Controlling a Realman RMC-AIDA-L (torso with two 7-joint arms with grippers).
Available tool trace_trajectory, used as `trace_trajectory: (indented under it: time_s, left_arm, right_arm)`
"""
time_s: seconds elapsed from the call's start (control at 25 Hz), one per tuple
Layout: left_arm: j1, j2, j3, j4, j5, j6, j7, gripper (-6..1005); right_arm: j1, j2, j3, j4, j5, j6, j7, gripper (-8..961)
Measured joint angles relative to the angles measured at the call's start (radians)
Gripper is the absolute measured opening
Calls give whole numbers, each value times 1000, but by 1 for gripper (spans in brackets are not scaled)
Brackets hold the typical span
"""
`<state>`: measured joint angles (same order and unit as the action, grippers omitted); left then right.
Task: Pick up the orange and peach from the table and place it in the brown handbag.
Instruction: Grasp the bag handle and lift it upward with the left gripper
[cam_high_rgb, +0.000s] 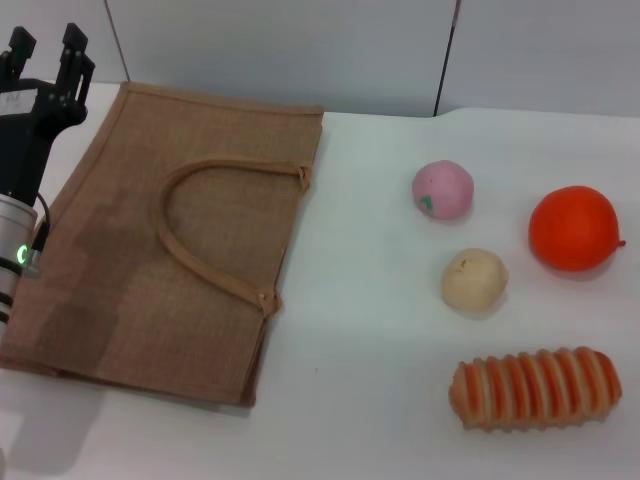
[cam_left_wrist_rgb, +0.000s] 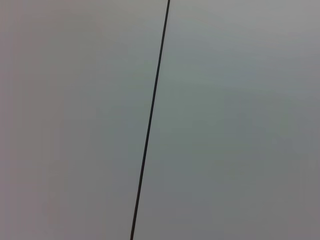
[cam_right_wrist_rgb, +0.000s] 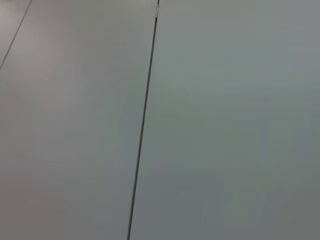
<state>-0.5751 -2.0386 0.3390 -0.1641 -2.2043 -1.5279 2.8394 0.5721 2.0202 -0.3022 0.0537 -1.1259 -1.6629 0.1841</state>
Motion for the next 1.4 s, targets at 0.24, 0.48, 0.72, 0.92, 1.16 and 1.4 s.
trace_trajectory:
  time_s: [0.24,0.48,0.72,0.92,1.16,1.4]
  left_arm:
    - [-1,0,0,0,0,2,0,613]
    - [-3,0,0,0,0,9,-2,613]
    - [-16,2,0,-2,0,69,-37,613]
    - [-25,9,9,6,7,136,-152,613]
    - [-19,18,17,57,62,194,-304,613]
    - [-3,16,17,211,244,265,-568,613]
  right_arm:
    - [0,0,0,0,0,0,0,856]
    - [0,0,0,0,0,0,0,856]
    - [-1,0,-2,-2,0,7,0,855]
    - [-1,-2,-18,-5,-3,21,0,855]
    - [11,-7,-69,-9,-5,79,0,854]
    - [21,-7,-103,-18,-5,102,1,854]
